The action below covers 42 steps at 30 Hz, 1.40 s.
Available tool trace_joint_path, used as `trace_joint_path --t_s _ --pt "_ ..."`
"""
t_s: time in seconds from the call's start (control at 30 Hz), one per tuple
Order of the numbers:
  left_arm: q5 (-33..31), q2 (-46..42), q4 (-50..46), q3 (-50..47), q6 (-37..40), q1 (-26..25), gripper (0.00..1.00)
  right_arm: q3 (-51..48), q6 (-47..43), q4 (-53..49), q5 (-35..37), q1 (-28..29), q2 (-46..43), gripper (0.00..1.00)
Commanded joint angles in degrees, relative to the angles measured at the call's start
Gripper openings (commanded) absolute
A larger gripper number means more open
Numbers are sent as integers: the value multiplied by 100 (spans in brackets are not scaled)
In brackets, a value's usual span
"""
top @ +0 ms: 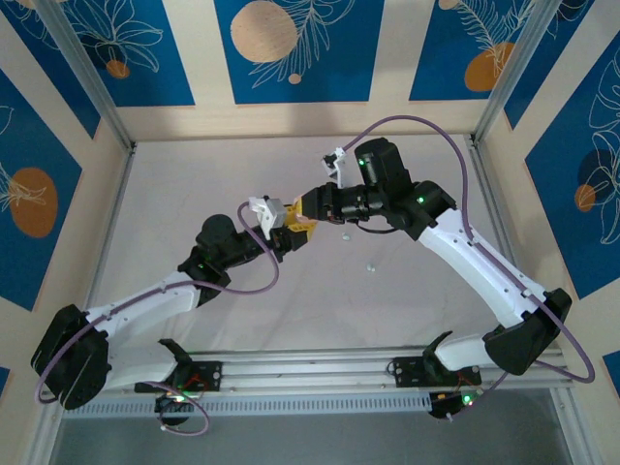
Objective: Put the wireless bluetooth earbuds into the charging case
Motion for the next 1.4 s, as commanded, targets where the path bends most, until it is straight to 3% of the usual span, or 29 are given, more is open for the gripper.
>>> trace_joint_path --t_s 0.0,1.37 --pt "26 -192 340 48 26 -50 32 165 -23 -279 168 23 -85 27" --pt "-10 -172 340 92 5 -47 32 489 -155 -541 -55 14 -76 26"
